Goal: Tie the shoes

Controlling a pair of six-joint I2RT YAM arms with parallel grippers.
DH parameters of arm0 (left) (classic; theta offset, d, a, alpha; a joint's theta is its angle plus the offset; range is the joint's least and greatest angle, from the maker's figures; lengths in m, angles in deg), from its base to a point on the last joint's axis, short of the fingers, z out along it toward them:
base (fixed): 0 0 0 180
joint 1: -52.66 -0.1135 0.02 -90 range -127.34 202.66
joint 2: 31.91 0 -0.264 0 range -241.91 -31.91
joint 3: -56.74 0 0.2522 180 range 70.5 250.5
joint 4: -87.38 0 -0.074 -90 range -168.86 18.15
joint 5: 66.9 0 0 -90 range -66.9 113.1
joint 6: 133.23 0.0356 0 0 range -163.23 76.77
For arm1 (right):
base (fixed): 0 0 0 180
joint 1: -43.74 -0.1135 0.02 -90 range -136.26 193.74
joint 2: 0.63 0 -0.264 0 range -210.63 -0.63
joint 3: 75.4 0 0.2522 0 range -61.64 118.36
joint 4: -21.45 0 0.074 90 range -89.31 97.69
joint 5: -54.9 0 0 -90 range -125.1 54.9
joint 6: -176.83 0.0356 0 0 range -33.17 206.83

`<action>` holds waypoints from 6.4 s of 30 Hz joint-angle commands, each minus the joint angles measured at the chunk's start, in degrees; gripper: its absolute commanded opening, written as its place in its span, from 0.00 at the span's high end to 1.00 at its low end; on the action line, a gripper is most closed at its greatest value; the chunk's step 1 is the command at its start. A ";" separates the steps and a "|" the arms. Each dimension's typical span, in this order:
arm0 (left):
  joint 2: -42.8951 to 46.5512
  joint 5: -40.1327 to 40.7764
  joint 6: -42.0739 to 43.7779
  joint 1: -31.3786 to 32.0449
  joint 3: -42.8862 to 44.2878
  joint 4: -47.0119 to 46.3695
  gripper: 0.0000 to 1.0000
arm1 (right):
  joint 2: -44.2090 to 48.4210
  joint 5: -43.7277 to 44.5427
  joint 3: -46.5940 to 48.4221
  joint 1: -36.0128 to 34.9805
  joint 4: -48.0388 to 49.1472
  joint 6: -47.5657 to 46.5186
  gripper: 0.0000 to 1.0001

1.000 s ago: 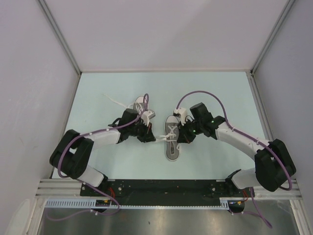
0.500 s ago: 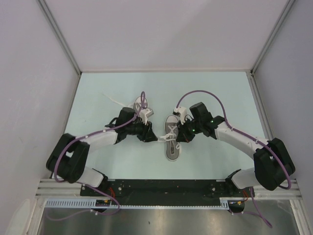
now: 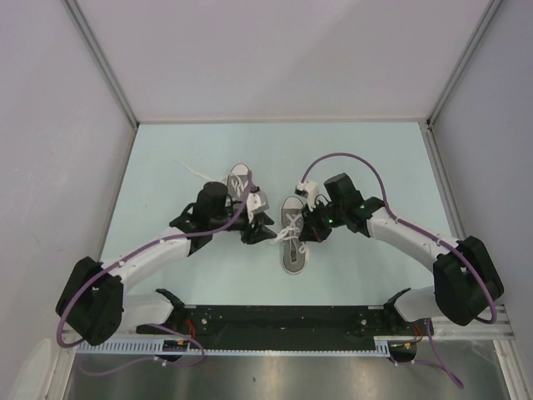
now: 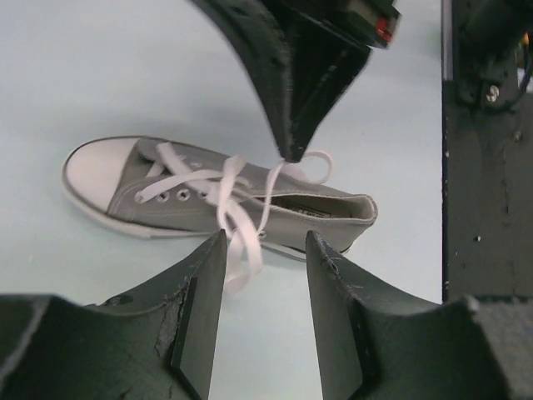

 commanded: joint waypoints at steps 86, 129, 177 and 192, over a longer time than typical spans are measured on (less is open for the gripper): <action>-19.08 2.11 11.77 5.26 17.49 3.08 0.66 | 1.42 -10.47 -7.55 5.54 10.45 12.73 1.00; -22.70 -0.79 7.64 7.02 20.05 2.91 1.00 | -2.36 -11.35 -6.49 6.60 14.40 16.50 1.00; -24.18 3.69 8.52 -0.89 25.40 12.65 0.76 | -10.98 -9.07 -3.24 7.74 27.06 29.07 1.00; -28.15 -3.51 10.19 2.27 28.05 16.44 0.76 | -11.50 -9.33 -2.89 7.92 26.53 28.90 1.00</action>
